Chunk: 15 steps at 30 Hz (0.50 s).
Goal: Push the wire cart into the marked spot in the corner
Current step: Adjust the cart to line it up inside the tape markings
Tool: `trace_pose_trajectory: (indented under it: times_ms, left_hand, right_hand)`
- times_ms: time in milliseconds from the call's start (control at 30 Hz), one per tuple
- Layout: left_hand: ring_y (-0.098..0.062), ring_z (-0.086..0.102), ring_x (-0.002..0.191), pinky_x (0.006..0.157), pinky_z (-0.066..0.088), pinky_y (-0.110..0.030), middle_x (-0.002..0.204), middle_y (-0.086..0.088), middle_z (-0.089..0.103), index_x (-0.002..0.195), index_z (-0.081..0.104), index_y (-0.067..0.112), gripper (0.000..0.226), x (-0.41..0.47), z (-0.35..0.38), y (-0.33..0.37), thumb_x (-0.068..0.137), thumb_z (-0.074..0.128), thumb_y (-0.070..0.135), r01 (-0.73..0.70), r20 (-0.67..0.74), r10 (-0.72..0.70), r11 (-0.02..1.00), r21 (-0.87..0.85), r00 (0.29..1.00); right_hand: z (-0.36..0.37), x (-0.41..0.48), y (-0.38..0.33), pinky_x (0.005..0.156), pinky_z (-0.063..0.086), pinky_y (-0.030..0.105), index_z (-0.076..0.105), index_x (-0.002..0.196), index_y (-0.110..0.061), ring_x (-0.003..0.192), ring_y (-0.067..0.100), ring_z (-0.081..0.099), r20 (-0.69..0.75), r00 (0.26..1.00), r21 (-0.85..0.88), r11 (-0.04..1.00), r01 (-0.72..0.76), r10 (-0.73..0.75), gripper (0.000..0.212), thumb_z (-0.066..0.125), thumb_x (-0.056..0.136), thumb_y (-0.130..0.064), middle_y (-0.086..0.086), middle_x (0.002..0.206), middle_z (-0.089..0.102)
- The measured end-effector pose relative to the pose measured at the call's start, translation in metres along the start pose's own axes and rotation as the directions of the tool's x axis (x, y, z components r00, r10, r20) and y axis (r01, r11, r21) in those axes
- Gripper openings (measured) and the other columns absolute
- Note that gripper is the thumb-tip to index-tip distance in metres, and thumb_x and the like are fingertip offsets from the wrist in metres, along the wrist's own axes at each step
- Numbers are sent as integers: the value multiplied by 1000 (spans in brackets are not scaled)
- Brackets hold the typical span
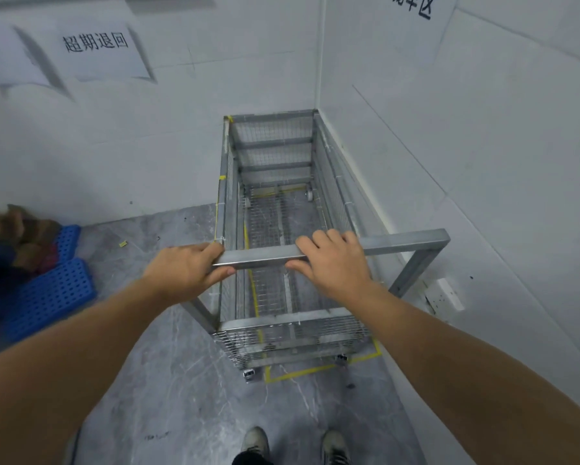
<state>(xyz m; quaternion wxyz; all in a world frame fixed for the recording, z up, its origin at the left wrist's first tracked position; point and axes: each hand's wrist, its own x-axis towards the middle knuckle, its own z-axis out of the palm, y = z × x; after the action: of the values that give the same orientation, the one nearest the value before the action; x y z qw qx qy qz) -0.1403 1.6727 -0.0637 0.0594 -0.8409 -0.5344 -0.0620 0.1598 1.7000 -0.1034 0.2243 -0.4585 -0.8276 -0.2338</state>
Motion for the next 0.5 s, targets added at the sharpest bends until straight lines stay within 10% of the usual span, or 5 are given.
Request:
trace_pose_trajectory:
  times_ms: [500]
  left_hand:
    - [-22,61,59,46,35,-29,81,3,65,92,47,22,63,23,5,34,87,9,72,-27,13,26,997,77,1000]
  right_hand:
    - [-7,-6,43,70,46,40,60,98,-22,76,24,58,192,981,82,996,-20,4,51,38,92,-68,-1,84,62]
